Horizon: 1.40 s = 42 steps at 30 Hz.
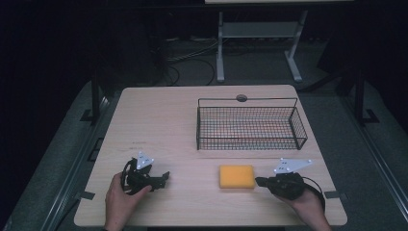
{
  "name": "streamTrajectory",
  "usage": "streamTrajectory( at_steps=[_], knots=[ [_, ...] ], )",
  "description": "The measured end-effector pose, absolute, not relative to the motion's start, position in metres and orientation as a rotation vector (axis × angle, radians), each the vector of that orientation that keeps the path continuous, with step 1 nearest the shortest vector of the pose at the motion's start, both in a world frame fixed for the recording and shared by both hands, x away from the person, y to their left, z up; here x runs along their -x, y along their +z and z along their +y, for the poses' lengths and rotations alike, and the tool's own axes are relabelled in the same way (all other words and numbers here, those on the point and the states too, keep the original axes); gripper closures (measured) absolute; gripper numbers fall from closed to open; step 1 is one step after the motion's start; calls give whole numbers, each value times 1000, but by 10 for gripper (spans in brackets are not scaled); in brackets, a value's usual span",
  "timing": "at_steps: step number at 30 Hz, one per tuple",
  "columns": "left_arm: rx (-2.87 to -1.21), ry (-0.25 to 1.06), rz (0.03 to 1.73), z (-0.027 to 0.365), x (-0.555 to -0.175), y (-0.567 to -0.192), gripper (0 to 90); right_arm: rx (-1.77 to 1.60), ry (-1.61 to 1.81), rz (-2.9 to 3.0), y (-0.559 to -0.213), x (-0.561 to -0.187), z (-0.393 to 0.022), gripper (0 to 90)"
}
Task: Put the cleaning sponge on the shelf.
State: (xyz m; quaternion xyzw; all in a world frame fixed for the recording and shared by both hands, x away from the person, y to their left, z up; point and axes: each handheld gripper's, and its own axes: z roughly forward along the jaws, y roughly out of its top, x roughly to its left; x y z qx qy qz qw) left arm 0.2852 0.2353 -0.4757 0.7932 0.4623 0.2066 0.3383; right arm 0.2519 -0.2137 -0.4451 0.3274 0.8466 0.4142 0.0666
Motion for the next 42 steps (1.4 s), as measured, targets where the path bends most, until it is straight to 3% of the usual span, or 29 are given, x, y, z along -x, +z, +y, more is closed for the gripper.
streamTrajectory(
  at_steps=[14,42],
  knots=[
    [-2066,538,1204,235,-285,-476,130,-906,1251,2677,-454,-248,-194,894],
    [-2066,538,1204,235,-285,-476,130,-961,1176,2620,-456,-280,-198,895]
  ],
)
